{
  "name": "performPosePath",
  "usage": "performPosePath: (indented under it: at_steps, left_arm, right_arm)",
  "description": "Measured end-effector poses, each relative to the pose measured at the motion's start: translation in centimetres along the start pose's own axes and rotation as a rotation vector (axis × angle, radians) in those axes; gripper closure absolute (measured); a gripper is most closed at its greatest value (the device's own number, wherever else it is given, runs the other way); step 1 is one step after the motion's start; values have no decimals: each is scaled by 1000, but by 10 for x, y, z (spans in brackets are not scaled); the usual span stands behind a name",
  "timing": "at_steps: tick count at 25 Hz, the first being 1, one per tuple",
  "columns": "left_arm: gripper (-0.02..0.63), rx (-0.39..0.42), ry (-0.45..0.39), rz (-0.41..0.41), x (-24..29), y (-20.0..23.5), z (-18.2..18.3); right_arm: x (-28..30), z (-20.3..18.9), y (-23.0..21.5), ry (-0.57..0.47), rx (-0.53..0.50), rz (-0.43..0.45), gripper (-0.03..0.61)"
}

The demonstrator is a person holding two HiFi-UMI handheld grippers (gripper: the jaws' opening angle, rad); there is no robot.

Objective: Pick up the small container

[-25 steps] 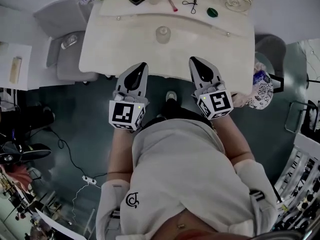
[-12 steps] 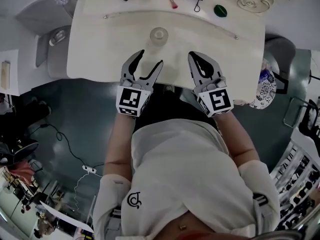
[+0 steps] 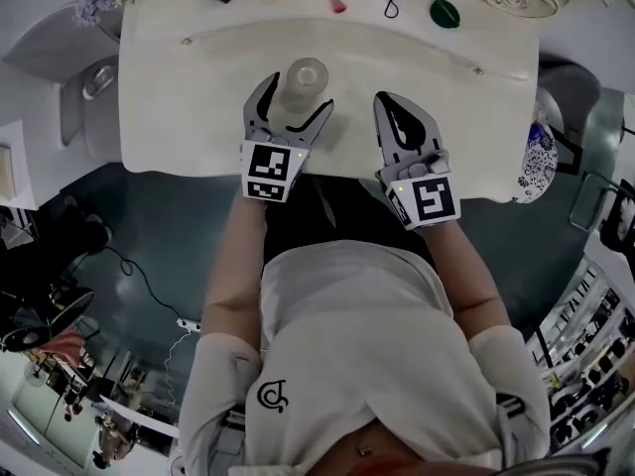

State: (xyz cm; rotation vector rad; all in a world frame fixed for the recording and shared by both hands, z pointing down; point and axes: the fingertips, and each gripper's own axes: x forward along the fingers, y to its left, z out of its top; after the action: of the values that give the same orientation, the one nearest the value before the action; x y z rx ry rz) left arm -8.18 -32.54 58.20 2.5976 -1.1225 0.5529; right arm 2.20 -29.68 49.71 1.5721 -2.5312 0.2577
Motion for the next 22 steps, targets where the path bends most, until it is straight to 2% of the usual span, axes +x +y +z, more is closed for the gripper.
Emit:
performPosePath:
  at_steps: [8, 13, 17, 22]
  left_arm:
    - [201, 57, 37, -22, 32, 4, -2]
    - [204, 103, 93, -38, 45, 4, -9]
    - [265, 123, 125, -37, 46, 5, -14]
    - [267, 125, 122, -36, 47, 5, -14]
  right_arm:
    - [6, -17, -14, 43, 18, -36, 572]
    - [10, -21, -26, 50, 47, -78, 572]
    - [10, -24, -32, 64, 58, -101, 572]
    - [7, -33, -35, 91, 70, -120, 572]
